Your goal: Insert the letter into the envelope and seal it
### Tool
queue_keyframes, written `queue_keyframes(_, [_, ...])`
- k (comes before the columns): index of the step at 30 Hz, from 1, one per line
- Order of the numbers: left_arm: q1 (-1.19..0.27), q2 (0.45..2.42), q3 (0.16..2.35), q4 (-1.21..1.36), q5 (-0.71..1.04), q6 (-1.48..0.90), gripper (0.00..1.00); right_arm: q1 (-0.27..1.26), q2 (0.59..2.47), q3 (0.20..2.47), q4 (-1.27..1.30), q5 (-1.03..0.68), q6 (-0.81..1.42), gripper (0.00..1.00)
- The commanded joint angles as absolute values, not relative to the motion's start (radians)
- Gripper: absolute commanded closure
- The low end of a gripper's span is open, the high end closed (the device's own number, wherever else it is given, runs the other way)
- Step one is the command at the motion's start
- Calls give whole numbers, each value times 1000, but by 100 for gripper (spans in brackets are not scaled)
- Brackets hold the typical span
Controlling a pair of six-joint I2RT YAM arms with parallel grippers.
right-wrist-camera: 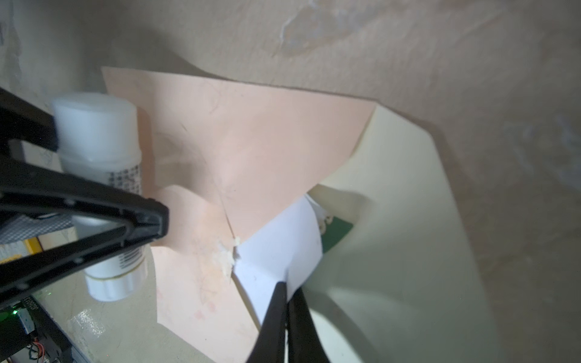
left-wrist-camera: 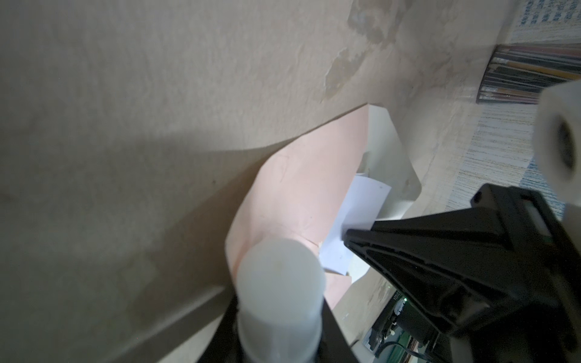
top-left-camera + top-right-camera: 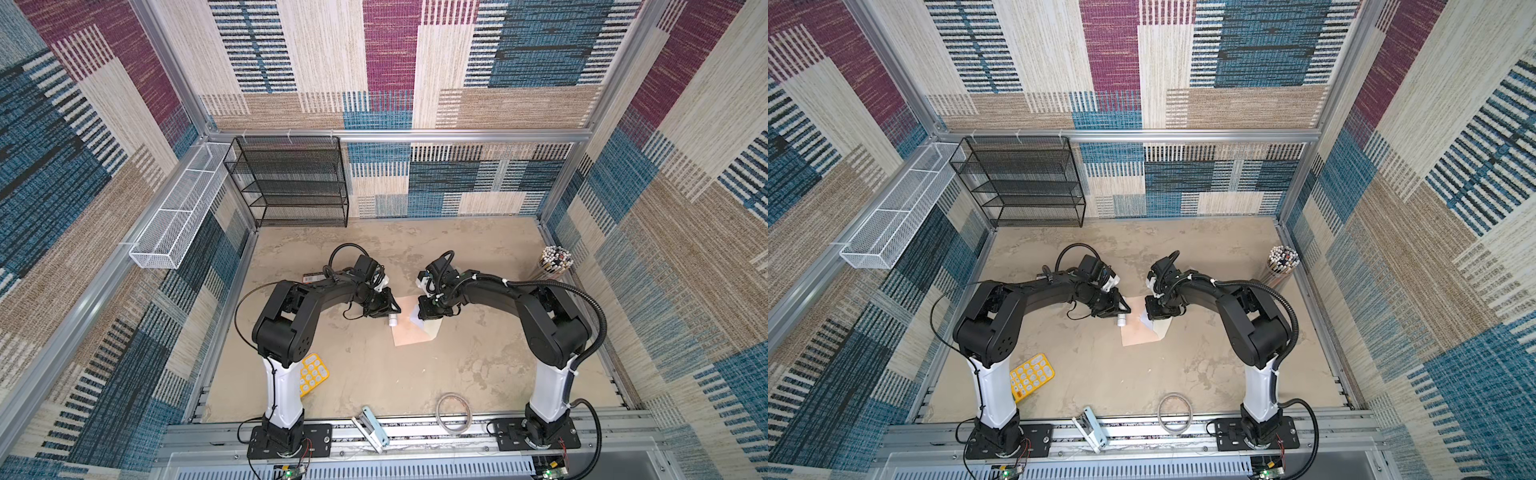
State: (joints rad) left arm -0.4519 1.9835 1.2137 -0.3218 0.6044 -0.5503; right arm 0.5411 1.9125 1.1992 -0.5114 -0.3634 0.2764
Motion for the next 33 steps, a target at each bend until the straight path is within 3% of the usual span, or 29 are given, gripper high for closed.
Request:
queue_keyframes(1, [-454,1994,1209,-346,550,-516,100,544,1913,1206,-455,-423,290,92])
queue_keyframes(20, [-454,1962,1186,-346,551,-517,100,540,1889,1117,-385,-448,356,90])
queue_keyframes(24, [-454,1959,1181,-347,548,-515,100,538,1865,1120,-418,-407,347,76])
queue_keyframes(29, [-453,1950,1175,-348,546,-515,100,536,1842,1100,-433,-391,355,72])
queue_keyframes(33, [-453,1947,1176,-351,546,-515,100,536,1816,1090,-453,-372,358,62])
